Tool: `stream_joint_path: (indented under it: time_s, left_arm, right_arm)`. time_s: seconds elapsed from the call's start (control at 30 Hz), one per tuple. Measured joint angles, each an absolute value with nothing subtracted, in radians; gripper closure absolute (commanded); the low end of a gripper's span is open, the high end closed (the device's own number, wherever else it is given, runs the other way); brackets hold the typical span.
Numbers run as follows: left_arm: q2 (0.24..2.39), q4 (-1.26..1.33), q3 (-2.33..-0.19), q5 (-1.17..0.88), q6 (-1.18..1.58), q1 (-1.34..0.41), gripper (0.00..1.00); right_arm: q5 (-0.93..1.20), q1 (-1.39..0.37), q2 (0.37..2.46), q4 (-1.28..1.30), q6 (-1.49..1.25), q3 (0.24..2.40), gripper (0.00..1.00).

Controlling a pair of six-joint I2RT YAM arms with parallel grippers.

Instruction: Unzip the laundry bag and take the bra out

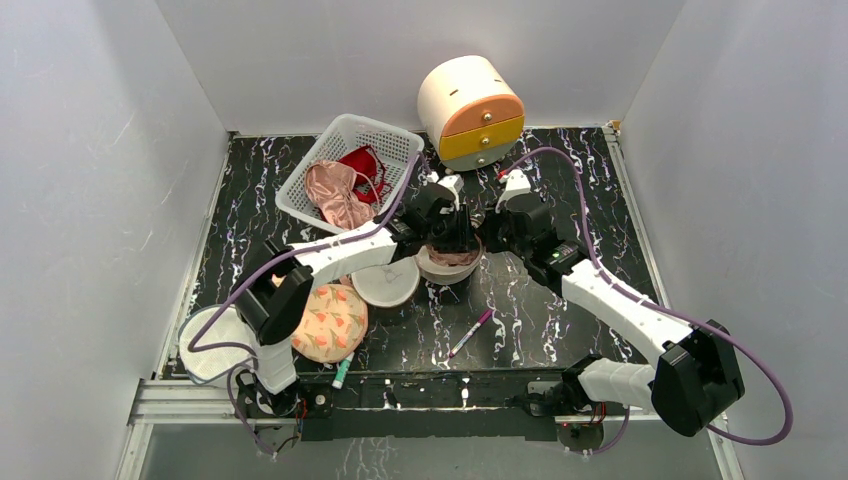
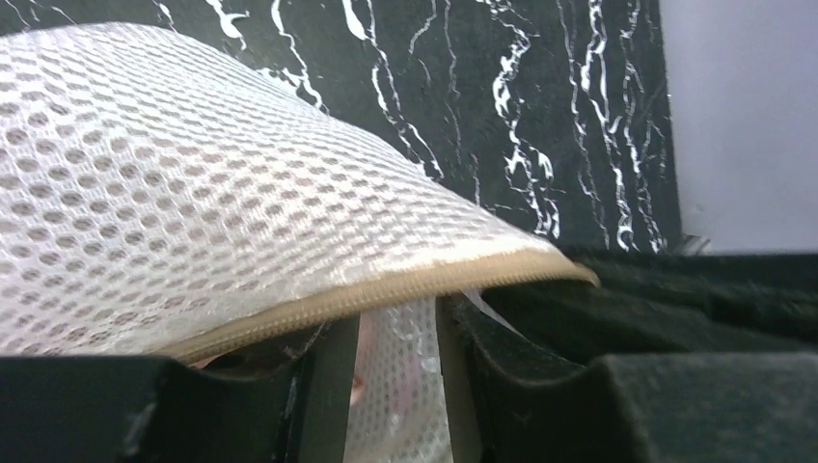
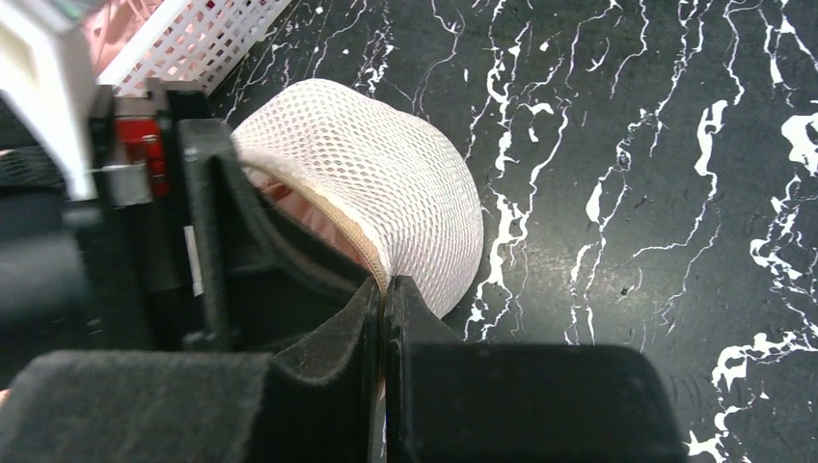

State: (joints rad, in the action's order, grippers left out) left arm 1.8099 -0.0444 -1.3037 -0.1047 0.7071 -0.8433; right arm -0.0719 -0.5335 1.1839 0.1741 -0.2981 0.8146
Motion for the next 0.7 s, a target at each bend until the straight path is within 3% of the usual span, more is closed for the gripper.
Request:
stream_joint_path:
  time_s: [0.2, 0.5, 0.7]
  left_arm:
    - [1.868, 0.020, -1.306, -0.073, 0.734, -0.814, 0.73]
    - [1.898, 0.152, -1.295, -0.127, 0.775, -0.772, 0.60]
    - [1.931, 0.210, -1.295, -0.142, 0.783, -0.774, 0.61]
  right_arm:
    - [-0.050, -0.529, 1.184, 0.173, -0.308, 0.815, 1.00]
    - [-0.038, -0.529, 1.183, 0.171, -0.313, 0.815, 1.00]
    - [-0.029, -0.526, 1.182, 0.171, -0.314, 0.815, 1.00]
